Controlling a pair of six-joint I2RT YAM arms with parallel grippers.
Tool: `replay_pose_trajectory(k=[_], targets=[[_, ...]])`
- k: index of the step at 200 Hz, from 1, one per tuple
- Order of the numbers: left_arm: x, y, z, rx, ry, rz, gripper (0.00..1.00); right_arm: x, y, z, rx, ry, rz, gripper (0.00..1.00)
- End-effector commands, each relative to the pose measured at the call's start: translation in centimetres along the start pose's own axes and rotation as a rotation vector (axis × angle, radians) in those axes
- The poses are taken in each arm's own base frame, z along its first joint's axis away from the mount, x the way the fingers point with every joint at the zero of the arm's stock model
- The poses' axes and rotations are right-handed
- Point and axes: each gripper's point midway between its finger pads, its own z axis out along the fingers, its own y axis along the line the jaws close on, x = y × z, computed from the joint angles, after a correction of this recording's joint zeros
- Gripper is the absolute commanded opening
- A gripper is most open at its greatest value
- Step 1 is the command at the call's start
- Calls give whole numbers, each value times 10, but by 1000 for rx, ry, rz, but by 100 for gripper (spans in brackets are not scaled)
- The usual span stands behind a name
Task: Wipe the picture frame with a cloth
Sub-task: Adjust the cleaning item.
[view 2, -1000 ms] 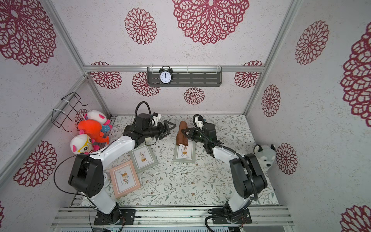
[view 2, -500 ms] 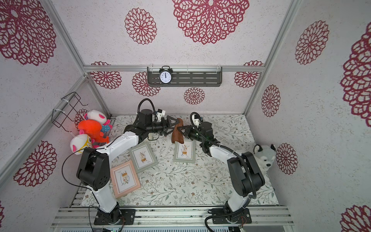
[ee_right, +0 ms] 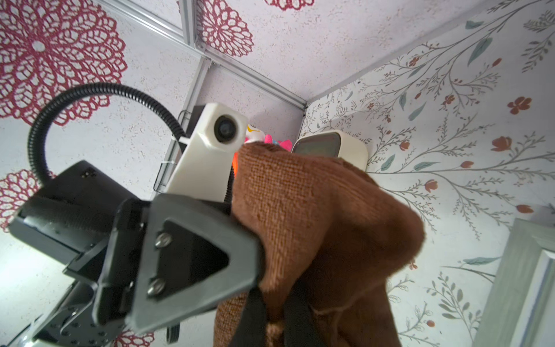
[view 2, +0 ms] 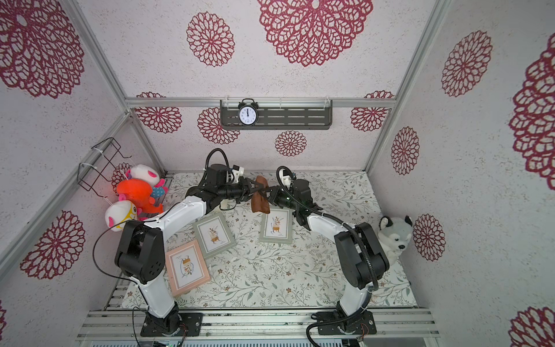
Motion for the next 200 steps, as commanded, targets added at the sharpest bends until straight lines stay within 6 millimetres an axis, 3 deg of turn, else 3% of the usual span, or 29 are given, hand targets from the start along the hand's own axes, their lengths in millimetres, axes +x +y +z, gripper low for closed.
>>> replay_pose_trajectory(k=[1,10,19,57,70,98,139,200], targets=[[2,-20,-1,55,2,44,19,15,-5,-3,50,62,-48,0],[0,-18,-1,43,-9,50,10,18,-8,-5,70,81,-63,0],[-3,-13,-1,19,-17,56,0,19,-9,-8,93,93,-90,7],[-5,32,-10,-138,-28,85,0,5,-21,-38,214,38,-160,50],[-4,52,-17,-210,-21,101,0,-4,-31,-54,285,-9,-168,58],[-3,91,-34,-386,-8,177,0,-17,-73,-92,548,-121,-164,57],[2,131,-46,-595,20,263,0,-2,-135,-131,834,-139,-100,56],[23,154,-14,-696,64,334,0,26,-180,-119,838,-18,30,52]])
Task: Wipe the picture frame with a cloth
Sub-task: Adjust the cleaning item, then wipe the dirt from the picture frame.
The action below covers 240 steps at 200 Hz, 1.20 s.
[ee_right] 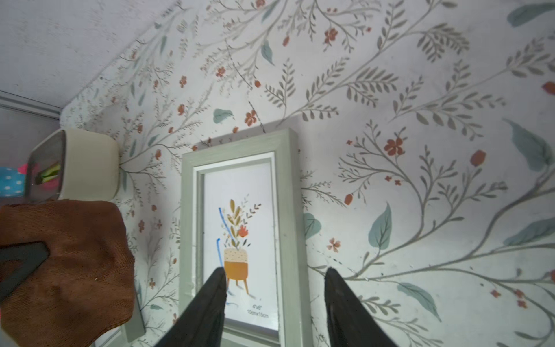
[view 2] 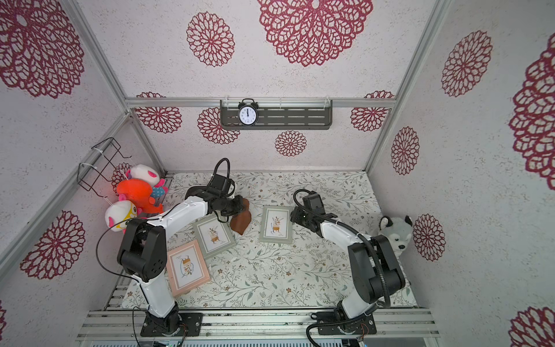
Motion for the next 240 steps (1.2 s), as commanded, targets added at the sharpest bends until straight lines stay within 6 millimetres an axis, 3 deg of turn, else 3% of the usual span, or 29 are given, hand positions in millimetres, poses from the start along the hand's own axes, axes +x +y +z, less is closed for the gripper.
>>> replay_pose_trajectory(k=[1,14,18,27,69,105,142,192,240], targets=[[6,0,19,-54,10,58,0,0,-5,8,3,34,28,52],[6,-6,24,-52,10,65,0,4,-7,18,1,71,26,50],[12,-2,37,-64,36,61,0,4,-8,21,1,79,28,49],[13,-4,44,-65,47,66,0,7,-8,27,-11,99,27,48],[8,-14,62,-41,66,77,0,10,-1,48,-61,160,16,41],[1,-23,77,-15,75,92,0,16,-12,60,-21,193,23,33],[0,-37,89,6,90,111,0,29,-26,64,24,228,22,29],[10,-48,97,0,125,169,0,31,-34,64,70,231,29,27],[3,-34,110,-108,156,224,0,34,-39,67,97,242,32,24]])
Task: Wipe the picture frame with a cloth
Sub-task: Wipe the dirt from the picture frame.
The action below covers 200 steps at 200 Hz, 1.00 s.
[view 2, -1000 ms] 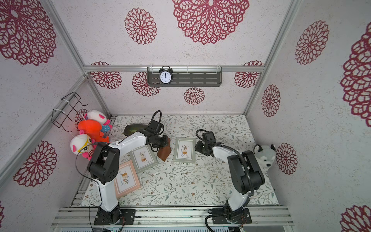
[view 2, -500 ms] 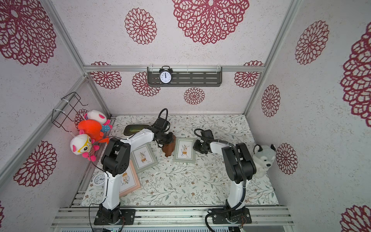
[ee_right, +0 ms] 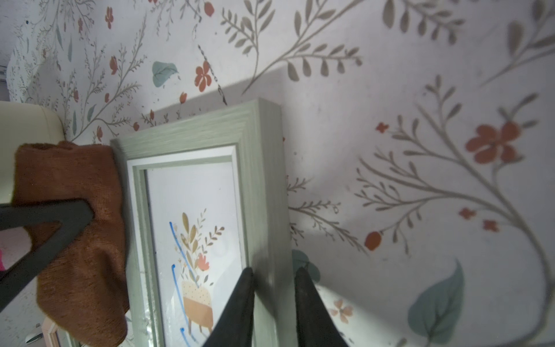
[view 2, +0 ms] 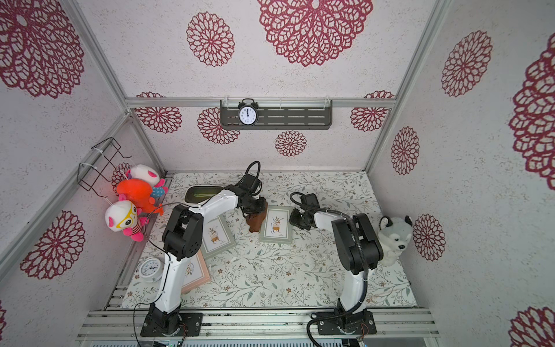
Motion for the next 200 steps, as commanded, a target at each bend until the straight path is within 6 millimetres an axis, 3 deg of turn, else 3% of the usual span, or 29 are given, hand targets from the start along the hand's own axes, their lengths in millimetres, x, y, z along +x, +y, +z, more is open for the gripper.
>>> replay_pose_trajectory(k=[1,30,91,109,126,150,177,200], targets=[[7,8,13,-61,49,55,0,13,-26,8,114,46,17,24],[20,15,18,-104,100,46,0,17,-31,10,145,50,36,22],[102,18,-6,-196,245,88,0,39,-52,21,218,70,144,19],[115,16,-15,-200,256,92,0,41,-53,22,217,65,158,19],[110,11,-18,-191,237,117,0,41,-54,23,216,63,164,19],[68,13,-13,-243,158,162,0,43,-55,25,213,70,170,18],[31,22,14,-232,128,91,0,44,-54,29,200,72,182,16],[41,26,23,-233,173,70,0,46,-53,31,190,74,195,15]])
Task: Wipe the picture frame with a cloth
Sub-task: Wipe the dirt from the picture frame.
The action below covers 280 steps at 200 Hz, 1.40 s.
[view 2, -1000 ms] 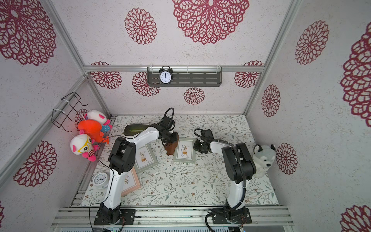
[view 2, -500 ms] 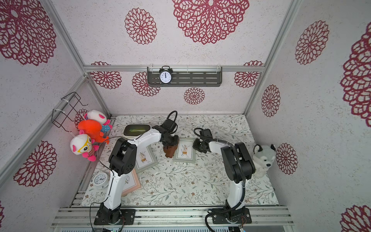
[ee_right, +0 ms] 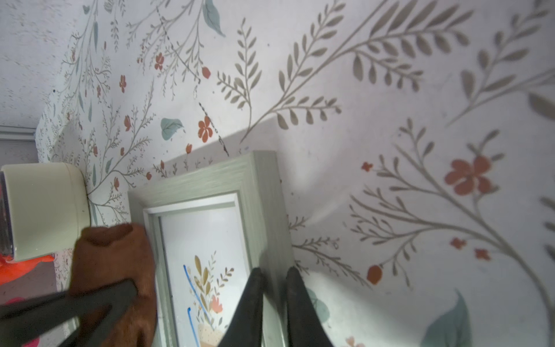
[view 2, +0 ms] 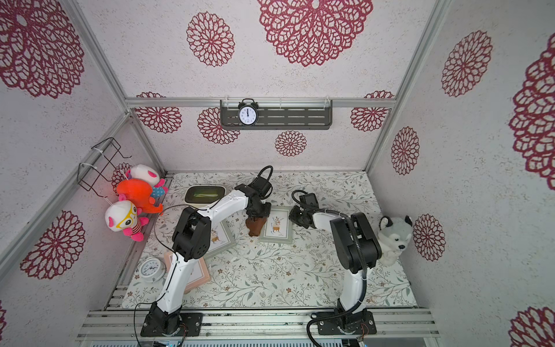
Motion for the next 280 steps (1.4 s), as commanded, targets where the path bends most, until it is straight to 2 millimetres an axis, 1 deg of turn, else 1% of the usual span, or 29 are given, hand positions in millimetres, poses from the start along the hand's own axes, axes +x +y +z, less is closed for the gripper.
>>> replay_pose_trajectory(k=[1,6,8,11,14,17,20,26,43,50,59,71,87,101,115,130,140,150,164,182,194,207,217,229,246,265,280], targets=[[28,18,26,-47,112,-17,0,55,-64,18,202,154,68,16],[36,18,25,-44,123,-18,0,56,-64,18,199,153,71,15],[36,16,23,-39,119,-20,0,56,-64,18,198,152,72,15],[44,17,24,-38,133,-22,0,56,-64,18,197,152,74,15],[45,14,18,-28,124,-23,0,56,-64,18,196,152,74,15],[54,16,19,-31,140,-28,0,56,-64,19,196,153,78,15],[56,14,13,-23,134,-29,0,57,-65,19,197,153,79,15],[73,15,10,-24,153,-36,0,57,-66,20,199,153,81,14],[107,17,-4,-21,181,-55,0,59,-68,21,202,154,88,14],[117,17,-9,-14,188,-59,0,59,-69,22,203,154,90,13],[124,16,-13,-7,192,-64,0,60,-70,23,207,157,90,13],[120,14,-16,5,177,-53,0,61,-71,25,206,162,90,13],[96,20,-9,-42,128,-8,0,62,-70,27,203,168,88,13],[65,23,-7,-75,110,27,0,61,-69,27,200,170,88,13],[32,26,-11,-92,68,33,0,61,-69,28,200,169,90,13],[6,34,-16,-122,17,21,0,60,-69,27,198,169,91,13],[-4,38,-21,-140,-11,16,0,59,-68,27,195,166,90,13],[-11,37,-27,-122,-41,13,0,59,-67,27,192,165,90,13],[-19,22,-32,-34,-76,12,0,59,-65,27,187,165,88,13],[-24,-2,-35,104,-102,15,0,57,-64,27,183,163,87,12],[-26,-10,-32,155,-103,9,0,57,-63,27,181,162,87,12],[-26,-14,-27,168,-90,6,0,57,-63,28,180,164,88,13],[-24,-11,-20,155,-78,0,0,59,-65,29,185,171,90,12],[-18,-6,-11,136,-52,-9,0,61,-67,30,189,177,95,12],[0,-1,-2,107,14,-23,0,62,-68,30,194,180,97,12],[26,2,-2,85,76,-21,0,64,-72,31,204,183,103,12],[56,2,-3,84,128,-22,0,65,-74,31,210,181,111,11]])
